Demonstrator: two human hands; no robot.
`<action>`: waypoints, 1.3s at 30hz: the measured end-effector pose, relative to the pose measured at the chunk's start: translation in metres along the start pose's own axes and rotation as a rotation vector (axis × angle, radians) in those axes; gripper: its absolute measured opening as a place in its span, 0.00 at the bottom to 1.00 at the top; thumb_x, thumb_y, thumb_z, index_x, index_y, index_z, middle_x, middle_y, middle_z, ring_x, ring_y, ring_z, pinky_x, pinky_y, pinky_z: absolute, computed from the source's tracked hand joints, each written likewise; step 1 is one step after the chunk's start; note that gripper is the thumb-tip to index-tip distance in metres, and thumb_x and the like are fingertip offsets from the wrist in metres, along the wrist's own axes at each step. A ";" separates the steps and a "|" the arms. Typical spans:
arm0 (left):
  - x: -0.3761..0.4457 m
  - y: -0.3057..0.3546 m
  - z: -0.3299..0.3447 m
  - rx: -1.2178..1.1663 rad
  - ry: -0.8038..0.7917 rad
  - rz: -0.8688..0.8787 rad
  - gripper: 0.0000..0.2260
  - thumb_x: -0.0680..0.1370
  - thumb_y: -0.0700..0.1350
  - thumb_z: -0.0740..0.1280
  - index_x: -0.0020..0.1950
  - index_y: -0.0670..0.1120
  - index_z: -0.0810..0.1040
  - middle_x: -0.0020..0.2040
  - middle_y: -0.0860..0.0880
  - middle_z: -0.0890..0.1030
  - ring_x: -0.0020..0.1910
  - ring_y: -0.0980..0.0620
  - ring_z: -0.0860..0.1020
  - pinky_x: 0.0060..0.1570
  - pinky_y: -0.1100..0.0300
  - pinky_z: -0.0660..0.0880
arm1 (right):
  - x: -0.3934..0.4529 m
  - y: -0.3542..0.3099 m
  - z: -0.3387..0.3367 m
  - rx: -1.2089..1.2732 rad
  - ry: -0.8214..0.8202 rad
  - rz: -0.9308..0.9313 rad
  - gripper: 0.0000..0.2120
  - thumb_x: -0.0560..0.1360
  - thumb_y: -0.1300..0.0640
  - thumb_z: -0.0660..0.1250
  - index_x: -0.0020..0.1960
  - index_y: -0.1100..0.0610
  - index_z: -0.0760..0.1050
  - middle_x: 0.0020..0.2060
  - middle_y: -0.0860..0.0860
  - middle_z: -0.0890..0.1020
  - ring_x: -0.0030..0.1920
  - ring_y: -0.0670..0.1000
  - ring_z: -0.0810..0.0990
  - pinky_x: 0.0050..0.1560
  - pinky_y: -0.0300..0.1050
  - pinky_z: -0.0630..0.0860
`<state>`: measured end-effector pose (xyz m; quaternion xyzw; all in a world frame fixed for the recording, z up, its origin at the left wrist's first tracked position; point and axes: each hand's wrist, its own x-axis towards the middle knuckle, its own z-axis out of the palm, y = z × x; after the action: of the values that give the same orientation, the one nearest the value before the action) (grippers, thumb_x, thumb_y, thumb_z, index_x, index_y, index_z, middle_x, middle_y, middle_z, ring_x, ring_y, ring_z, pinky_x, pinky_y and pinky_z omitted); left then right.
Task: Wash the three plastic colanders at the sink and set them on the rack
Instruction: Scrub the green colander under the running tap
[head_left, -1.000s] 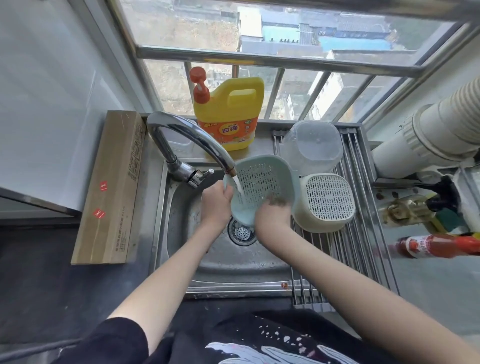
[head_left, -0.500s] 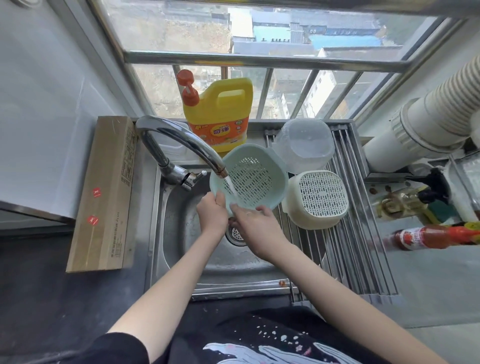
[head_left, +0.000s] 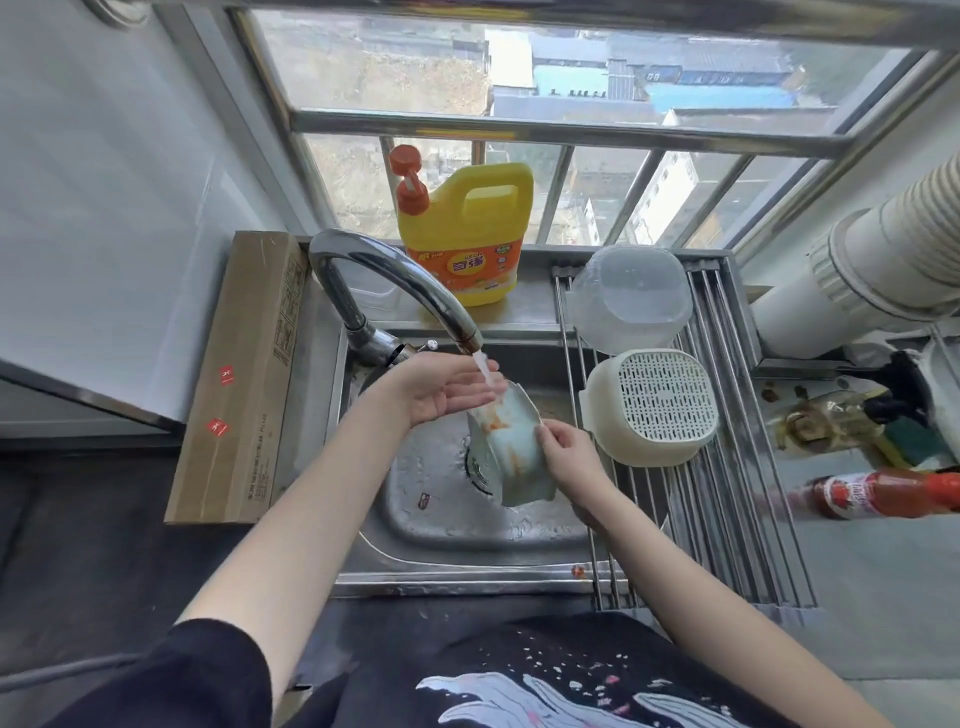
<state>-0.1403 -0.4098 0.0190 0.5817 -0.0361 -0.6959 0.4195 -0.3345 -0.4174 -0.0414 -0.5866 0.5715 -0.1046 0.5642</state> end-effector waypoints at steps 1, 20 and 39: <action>0.001 0.003 0.008 -0.047 -0.002 0.014 0.06 0.79 0.37 0.62 0.49 0.34 0.76 0.38 0.42 0.84 0.32 0.51 0.84 0.34 0.62 0.81 | 0.000 0.004 -0.002 0.047 -0.004 0.033 0.14 0.80 0.59 0.57 0.49 0.63 0.80 0.42 0.55 0.81 0.44 0.51 0.75 0.44 0.44 0.68; 0.050 -0.003 0.013 0.924 0.371 0.521 0.15 0.78 0.50 0.62 0.32 0.47 0.74 0.31 0.52 0.77 0.34 0.49 0.78 0.33 0.68 0.69 | -0.003 -0.001 -0.007 0.271 -0.046 0.075 0.14 0.82 0.56 0.56 0.45 0.57 0.77 0.41 0.55 0.78 0.42 0.50 0.74 0.41 0.45 0.70; 0.031 0.003 0.029 0.791 0.099 0.370 0.07 0.81 0.40 0.52 0.55 0.42 0.67 0.45 0.44 0.78 0.44 0.48 0.77 0.42 0.62 0.76 | -0.021 -0.010 -0.018 -0.074 -0.002 -0.265 0.13 0.81 0.61 0.57 0.40 0.51 0.72 0.32 0.43 0.73 0.32 0.39 0.69 0.34 0.34 0.64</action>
<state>-0.1625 -0.4435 0.0059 0.7141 -0.3833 -0.5127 0.2832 -0.3497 -0.4135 -0.0159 -0.6773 0.4921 -0.1566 0.5240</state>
